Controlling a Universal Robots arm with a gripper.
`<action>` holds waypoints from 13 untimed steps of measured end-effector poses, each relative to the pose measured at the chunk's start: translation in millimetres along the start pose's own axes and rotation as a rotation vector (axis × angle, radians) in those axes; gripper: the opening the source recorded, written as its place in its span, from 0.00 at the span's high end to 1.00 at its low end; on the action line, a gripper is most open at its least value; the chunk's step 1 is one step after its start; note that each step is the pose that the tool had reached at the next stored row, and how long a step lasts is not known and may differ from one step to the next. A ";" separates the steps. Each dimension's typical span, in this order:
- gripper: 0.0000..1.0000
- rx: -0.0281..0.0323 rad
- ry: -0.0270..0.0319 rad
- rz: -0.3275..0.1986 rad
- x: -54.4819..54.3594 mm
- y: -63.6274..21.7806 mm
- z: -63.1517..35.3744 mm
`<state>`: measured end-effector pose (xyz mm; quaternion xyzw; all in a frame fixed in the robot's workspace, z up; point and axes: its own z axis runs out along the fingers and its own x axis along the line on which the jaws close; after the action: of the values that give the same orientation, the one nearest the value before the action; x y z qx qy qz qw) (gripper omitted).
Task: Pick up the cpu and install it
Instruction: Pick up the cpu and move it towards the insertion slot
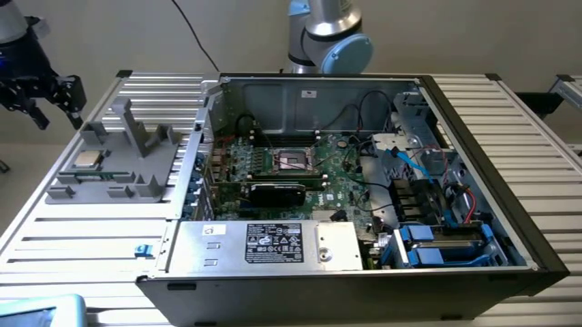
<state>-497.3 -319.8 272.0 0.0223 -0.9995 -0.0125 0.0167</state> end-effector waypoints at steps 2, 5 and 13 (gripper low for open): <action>0.34 0.0009 0.0000 -0.003 -0.2 -0.1 3.6; 0.34 0.0016 0.0001 -0.003 -0.4 -0.3 9.2; 0.34 0.0030 0.0001 -0.003 -2.9 -0.7 23.7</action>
<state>-495.2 -319.8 248.2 0.0236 -0.9995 -0.0111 0.0167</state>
